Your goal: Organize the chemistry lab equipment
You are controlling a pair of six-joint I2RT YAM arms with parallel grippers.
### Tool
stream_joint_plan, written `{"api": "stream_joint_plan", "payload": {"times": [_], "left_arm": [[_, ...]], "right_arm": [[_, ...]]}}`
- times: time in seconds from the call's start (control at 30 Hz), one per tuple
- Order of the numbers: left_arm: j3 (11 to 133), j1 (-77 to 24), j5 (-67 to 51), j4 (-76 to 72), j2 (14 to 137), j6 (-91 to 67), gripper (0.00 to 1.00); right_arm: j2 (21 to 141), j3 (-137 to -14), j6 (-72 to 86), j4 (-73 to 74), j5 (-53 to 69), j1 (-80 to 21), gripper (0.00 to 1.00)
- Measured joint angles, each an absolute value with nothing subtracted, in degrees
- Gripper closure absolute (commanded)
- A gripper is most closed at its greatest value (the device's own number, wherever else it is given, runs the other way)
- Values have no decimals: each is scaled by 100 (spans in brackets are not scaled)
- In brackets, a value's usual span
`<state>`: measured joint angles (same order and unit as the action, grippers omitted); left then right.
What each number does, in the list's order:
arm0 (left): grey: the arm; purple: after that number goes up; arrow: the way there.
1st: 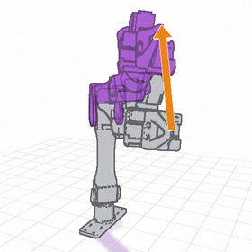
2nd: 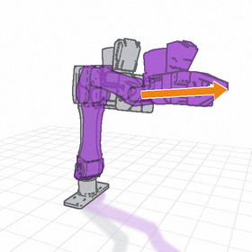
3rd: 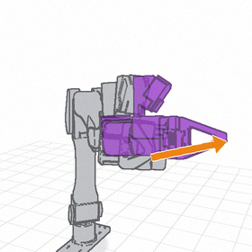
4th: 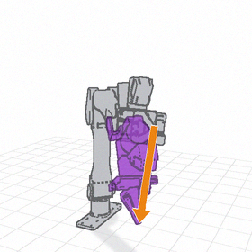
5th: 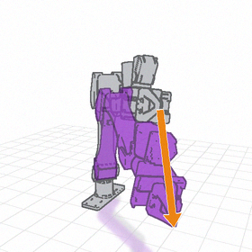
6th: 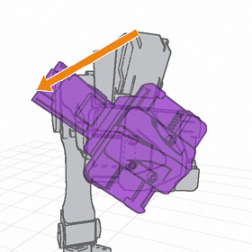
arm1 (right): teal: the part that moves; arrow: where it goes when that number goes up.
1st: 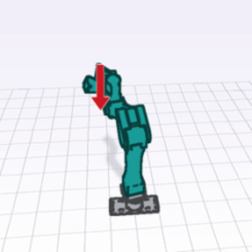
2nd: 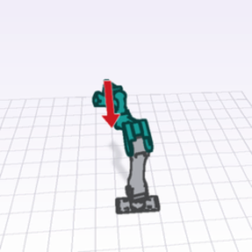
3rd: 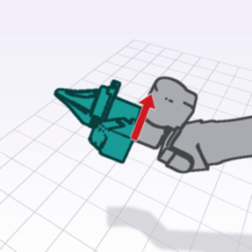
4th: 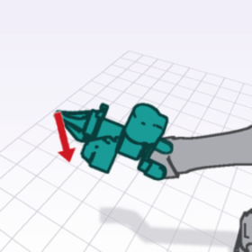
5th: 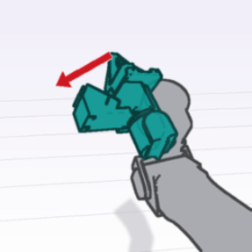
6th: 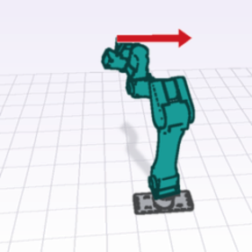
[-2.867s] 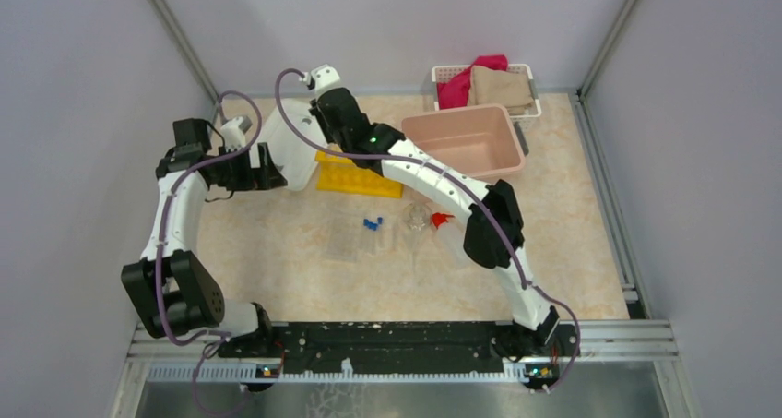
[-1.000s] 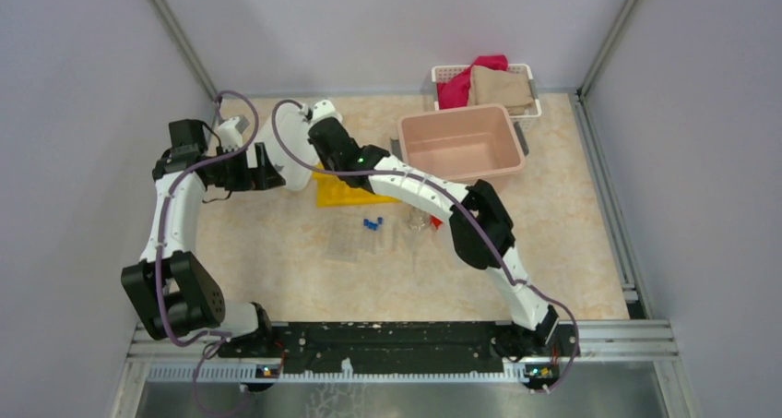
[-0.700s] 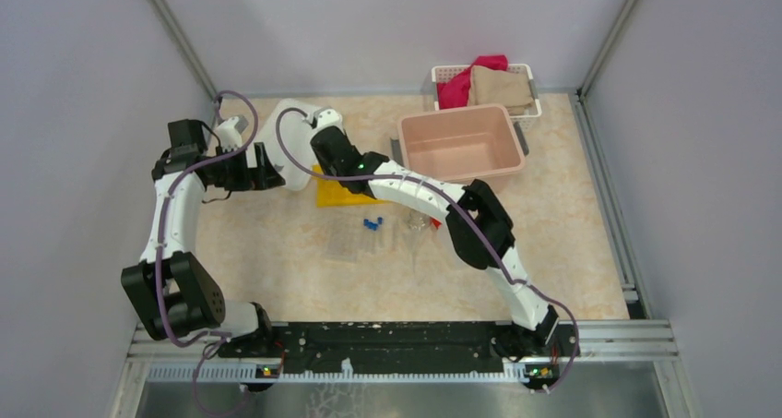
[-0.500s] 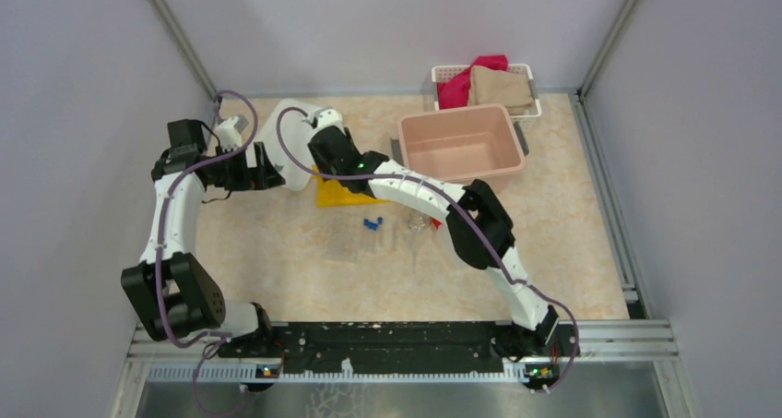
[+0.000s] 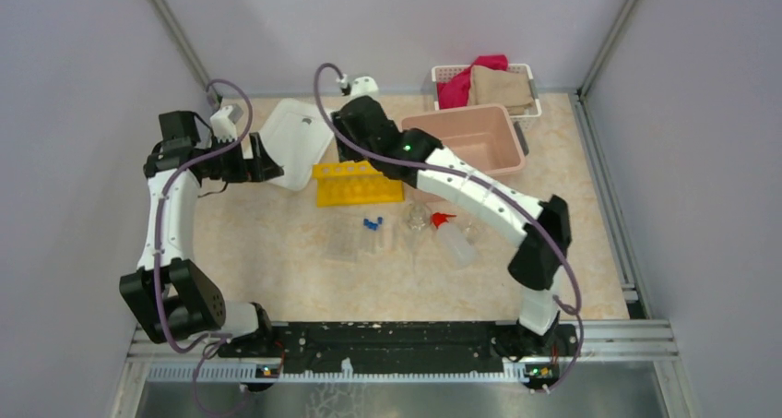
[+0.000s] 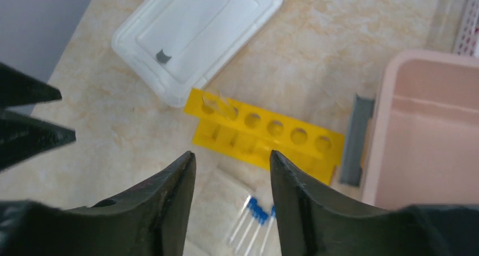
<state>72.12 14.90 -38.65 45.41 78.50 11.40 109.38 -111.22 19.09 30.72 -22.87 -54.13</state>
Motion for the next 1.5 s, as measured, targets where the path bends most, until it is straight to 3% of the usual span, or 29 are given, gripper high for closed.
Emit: {"api": "stream_joint_plan", "payload": {"times": [0.03, 0.13, 0.47, 1.5], "left_arm": [[7249, 1490, -3881, 4567, 7837, 1135, 1], [7325, 1490, -3929, 4626, 7758, 1125, 1], [7325, 1494, -4007, 4650, 7533, 1028, 1], [7325, 1514, -4051, 4670, 7483, 969, 1]], "right_arm": [[10667, -10890, 2021, 3133, -2283, -5413, 71], [9898, -10160, 2458, 3308, -2263, -5408, 77], [9443, -8040, 3524, 3680, -1855, -5468, 77], [10744, -7336, 4209, 3122, -1944, -5575, 73]]}}
